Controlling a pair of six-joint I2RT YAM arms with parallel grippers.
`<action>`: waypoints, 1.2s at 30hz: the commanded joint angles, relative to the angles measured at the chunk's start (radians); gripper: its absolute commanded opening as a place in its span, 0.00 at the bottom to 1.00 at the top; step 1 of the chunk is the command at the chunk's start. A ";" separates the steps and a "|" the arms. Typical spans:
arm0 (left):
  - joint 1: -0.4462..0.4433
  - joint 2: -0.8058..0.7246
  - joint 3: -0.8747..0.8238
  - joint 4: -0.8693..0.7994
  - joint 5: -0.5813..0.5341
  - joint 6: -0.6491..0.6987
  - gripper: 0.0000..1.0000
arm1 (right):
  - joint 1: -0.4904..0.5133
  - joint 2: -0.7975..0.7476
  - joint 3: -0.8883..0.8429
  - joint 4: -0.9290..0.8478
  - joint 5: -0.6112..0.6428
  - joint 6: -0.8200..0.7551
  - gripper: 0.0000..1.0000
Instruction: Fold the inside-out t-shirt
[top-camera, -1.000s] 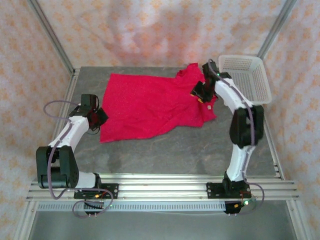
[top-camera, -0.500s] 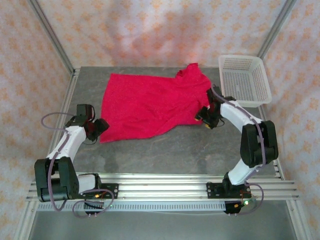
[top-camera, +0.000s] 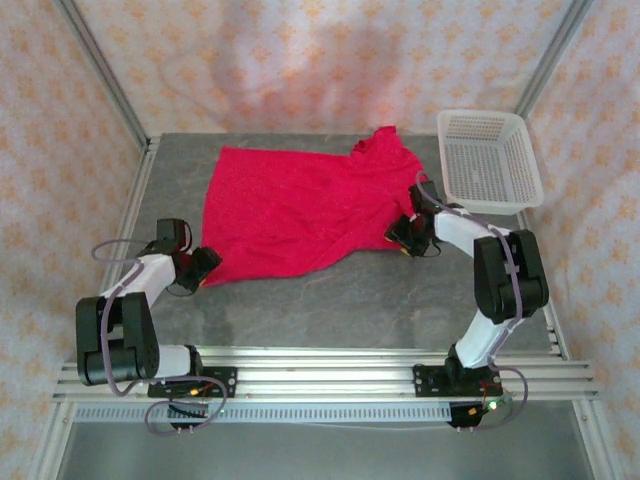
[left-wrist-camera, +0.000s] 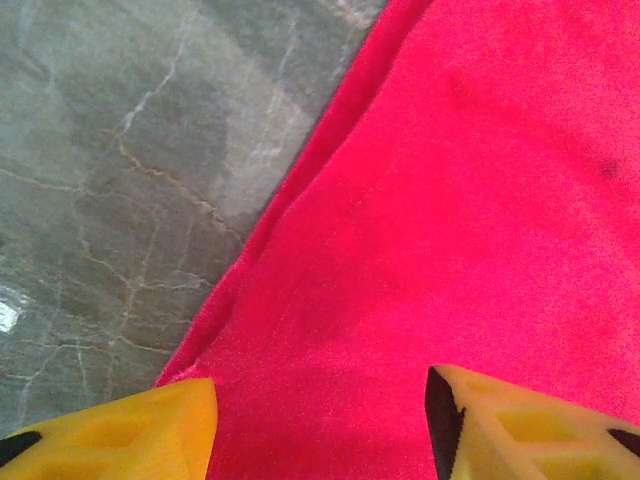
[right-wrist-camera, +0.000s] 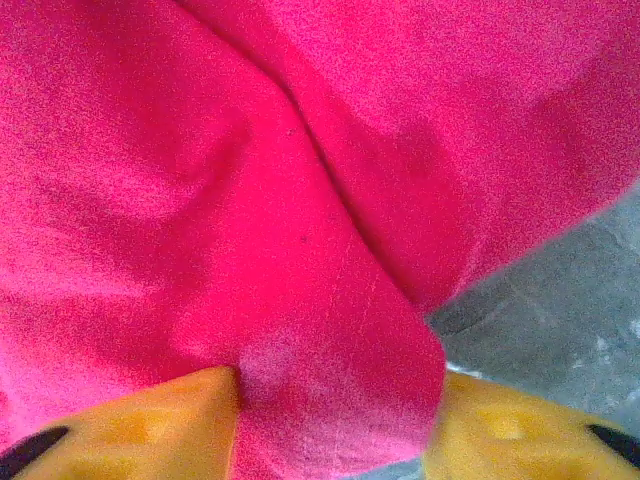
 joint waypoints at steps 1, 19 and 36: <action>0.007 0.015 -0.002 0.035 -0.010 -0.018 0.58 | -0.006 0.012 0.037 0.023 0.011 0.019 0.27; 0.012 -0.115 0.069 -0.115 -0.068 0.009 0.53 | 0.012 -0.845 -0.302 -0.492 -0.119 0.060 0.00; -0.047 -0.209 0.139 -0.218 -0.141 0.020 0.52 | 0.013 -1.148 -0.338 -0.646 -0.164 0.174 0.62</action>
